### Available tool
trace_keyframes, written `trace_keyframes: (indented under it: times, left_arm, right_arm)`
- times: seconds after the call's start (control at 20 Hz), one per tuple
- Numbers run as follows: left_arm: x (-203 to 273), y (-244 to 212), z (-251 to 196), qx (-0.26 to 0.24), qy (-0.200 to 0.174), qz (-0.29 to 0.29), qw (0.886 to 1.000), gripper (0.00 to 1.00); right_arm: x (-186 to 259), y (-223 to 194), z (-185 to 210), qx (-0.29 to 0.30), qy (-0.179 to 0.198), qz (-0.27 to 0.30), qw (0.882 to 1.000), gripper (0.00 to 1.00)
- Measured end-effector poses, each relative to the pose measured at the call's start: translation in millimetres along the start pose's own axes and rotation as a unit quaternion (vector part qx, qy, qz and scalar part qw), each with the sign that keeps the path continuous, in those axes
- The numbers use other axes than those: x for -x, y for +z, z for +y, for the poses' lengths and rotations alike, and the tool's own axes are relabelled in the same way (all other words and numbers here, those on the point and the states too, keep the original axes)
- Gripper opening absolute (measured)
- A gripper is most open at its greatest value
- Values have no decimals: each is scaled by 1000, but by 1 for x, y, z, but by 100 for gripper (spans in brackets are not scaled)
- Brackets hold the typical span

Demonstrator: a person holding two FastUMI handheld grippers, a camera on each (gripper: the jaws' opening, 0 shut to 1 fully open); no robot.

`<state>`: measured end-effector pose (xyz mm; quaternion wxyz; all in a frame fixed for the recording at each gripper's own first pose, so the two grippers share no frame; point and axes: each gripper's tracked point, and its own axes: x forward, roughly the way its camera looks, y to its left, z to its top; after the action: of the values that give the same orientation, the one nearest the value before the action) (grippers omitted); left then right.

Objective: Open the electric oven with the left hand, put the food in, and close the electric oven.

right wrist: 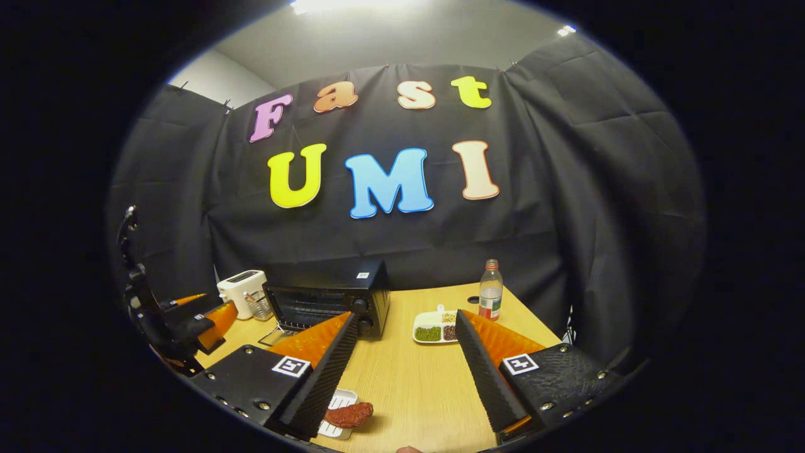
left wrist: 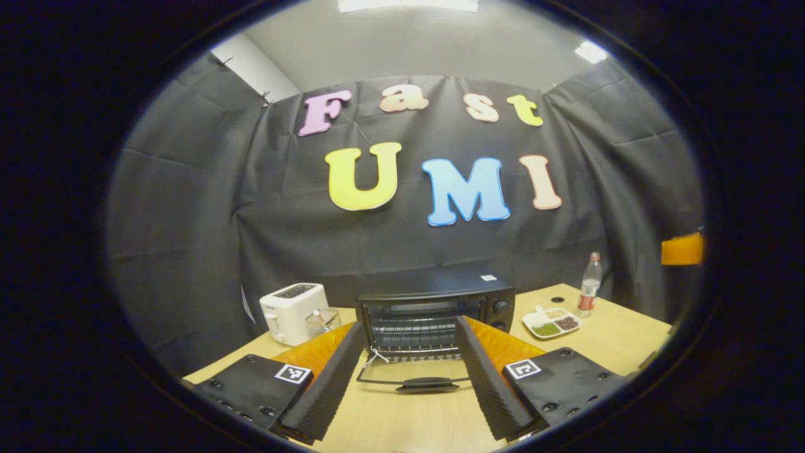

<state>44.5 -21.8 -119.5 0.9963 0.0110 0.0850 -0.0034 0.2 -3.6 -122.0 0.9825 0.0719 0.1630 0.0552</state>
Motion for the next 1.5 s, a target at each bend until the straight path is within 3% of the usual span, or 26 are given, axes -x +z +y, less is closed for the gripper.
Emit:
trace_keyframes:
  times: [0.15,0.25,0.35,0.65,0.85,1.1,1.2,1.25,1.35,1.45,1.5]
  left_arm:
    - [23,24,7,6,8,-19,1000,96]
    - [35,36,9,13,10,-27,999,100]
    - [45,46,16,12,15,-35,999,92]
    - [59,61,40,9,35,-51,998,100]
    - [65,65,60,9,58,-54,997,97]
    - [68,56,76,11,77,-40,996,100]
    - [69,57,80,9,81,-40,996,91]
    - [70,57,83,9,83,-40,996,91]
    - [73,53,86,9,88,-37,995,90]
    - [73,49,90,12,91,-31,995,90]
    - [73,46,92,13,93,-28,995,100]
  right_arm:
    - [-5,-19,8,-8,23,27,999,96]
    - [-8,-32,14,-18,37,47,998,96]
    - [-11,-48,21,-37,51,73,995,96]
    - [-18,-109,28,-131,63,181,973,96]
    - [-23,-150,38,-190,75,256,945,97]
    - [-20,-193,54,-267,90,337,898,96]
    - [-16,-205,57,-295,91,361,880,96]
    - [-15,-210,61,-307,94,372,871,95]
    - [-12,-219,68,-331,102,391,853,82]
    - [-11,-222,73,-349,107,401,840,81]
    - [-10,-226,70,-355,94,401,839,76]
